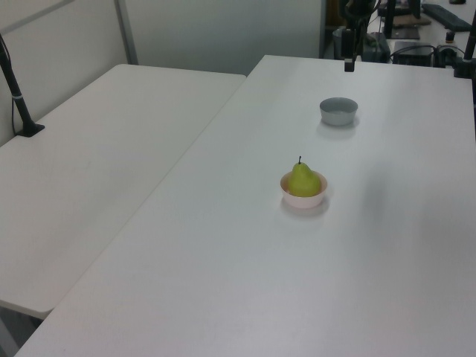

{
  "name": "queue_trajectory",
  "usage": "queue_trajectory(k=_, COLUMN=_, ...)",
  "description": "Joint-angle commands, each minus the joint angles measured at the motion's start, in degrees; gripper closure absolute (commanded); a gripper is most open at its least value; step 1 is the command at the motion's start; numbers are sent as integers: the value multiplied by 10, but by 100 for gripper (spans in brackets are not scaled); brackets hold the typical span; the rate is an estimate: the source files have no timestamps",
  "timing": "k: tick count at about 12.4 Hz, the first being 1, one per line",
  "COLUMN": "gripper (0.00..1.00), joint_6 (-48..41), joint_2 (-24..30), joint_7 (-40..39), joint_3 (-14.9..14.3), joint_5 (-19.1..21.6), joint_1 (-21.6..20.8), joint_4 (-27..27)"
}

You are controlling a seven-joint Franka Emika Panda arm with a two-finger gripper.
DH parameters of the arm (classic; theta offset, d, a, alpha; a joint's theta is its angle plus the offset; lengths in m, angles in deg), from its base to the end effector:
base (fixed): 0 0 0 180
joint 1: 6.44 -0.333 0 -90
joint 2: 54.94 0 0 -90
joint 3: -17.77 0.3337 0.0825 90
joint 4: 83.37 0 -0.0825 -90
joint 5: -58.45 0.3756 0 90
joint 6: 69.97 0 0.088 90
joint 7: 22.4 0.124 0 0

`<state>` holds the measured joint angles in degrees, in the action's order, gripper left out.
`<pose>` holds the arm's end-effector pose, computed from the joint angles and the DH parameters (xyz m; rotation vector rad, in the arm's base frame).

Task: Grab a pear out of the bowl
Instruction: 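Move the open gripper over the pink bowl holding the green pear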

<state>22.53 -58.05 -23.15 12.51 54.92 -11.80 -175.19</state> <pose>0.5644 -0.0051 0.5844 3.0745 0.0290 -0.0655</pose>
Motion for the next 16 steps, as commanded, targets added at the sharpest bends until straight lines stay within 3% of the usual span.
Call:
queue_trajectory(k=1, gripper=0, joint_6=-11, joint_2=13, joint_7=7, joint_3=-8, joint_5=10, joint_1=-11, joint_4=-6)
queue_trajectory(k=11, gripper=0, joint_6=-7, joint_2=11, joint_7=0, joint_3=-6, joint_5=12, joint_1=-12, joint_4=-8)
queue_trajectory(k=16, gripper=0, joint_6=12, joint_2=1, joint_7=2, joint_3=63, joint_5=13, joint_1=-10, joint_4=-11)
